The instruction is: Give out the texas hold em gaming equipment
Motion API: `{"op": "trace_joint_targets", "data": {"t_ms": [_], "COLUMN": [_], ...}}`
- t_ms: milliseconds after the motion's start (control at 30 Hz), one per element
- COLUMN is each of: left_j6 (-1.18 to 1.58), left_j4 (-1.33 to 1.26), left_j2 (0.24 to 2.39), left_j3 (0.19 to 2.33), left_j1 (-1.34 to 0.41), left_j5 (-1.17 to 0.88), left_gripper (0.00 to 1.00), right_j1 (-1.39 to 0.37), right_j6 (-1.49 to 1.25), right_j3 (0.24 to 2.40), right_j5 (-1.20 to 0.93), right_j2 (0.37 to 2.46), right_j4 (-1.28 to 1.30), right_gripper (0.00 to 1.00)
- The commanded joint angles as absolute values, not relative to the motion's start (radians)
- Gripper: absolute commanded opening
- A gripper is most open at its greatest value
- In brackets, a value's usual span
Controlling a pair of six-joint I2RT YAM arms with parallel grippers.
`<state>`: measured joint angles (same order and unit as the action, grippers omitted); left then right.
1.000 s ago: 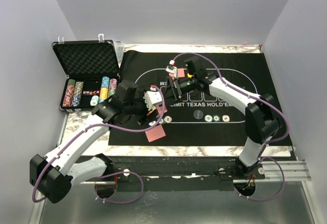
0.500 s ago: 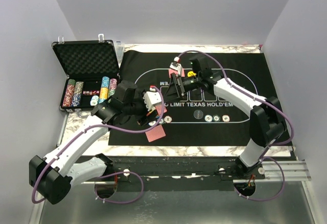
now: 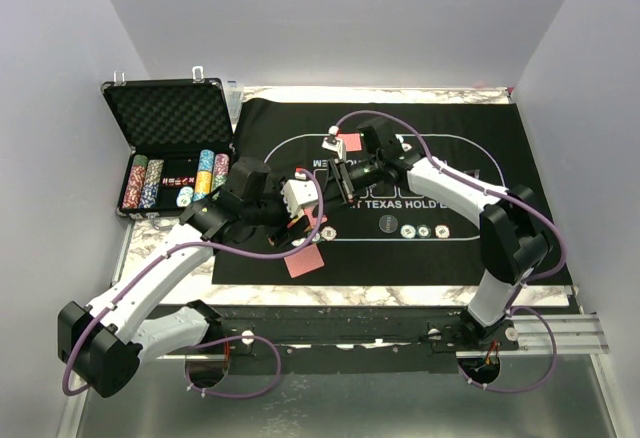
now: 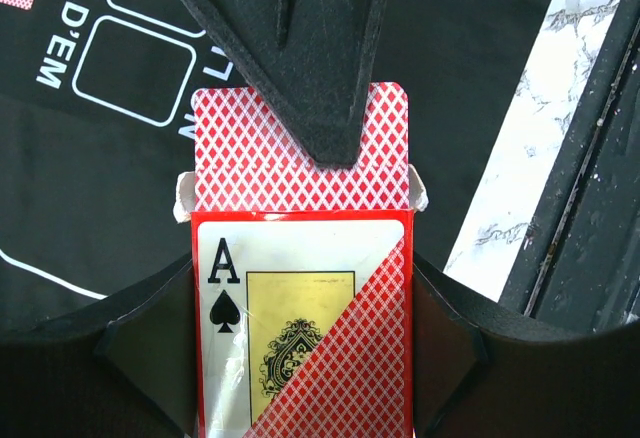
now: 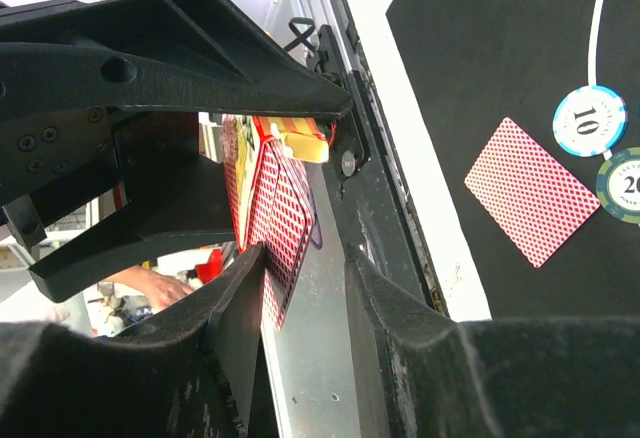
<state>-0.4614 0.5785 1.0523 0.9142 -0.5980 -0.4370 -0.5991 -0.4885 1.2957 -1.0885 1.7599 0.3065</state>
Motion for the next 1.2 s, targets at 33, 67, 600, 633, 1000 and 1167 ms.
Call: {"op": "trace_joint_targets", "data": {"t_ms": [33, 67, 600, 633, 1000, 1167], "left_j6": [-0.468, -0.469, -0.474, -0.474, -0.48, -0.479], "left_j4": [0.549, 0.55, 0.551, 0.55, 0.551, 0.552], "left_j2": [1.012, 1.012, 1.044, 1.046, 1.022, 1.019], "left_j3": [0.935, 0.933, 0.956, 0.959, 0.94, 0.923], "left_j1": [-0.603, -0.603, -0.604, -0.604, -0.603, -0.601], "left_j5": [-0.469, -0.468, -0.479, -0.479, -0.462, -0.457], "left_gripper": [0.0, 0.0, 0.0, 0.0, 0.0, 0.0], "right_j1": [-0.572, -0.565, -0.56, -0.562, -0.54, -0.503], "right_j6": [-0.469, -0.466, -0.498, -0.498, -0.403, -0.413], "right_j3": [1.263, 1.261, 1.295, 1.303, 1.312, 1.303], "right_j5": [-1.088, -1.09, -1.113, -1.11, -1.09, -1.155], "right_j2": [1.739, 1.736, 1.732, 1.74, 1.764, 1.749], "right_j4": [0.344, 0.347, 0.297, 0.298, 0.438, 0.442], "right_gripper": [0.38, 0.38, 0.65, 0.64, 0.39, 0.33]}}
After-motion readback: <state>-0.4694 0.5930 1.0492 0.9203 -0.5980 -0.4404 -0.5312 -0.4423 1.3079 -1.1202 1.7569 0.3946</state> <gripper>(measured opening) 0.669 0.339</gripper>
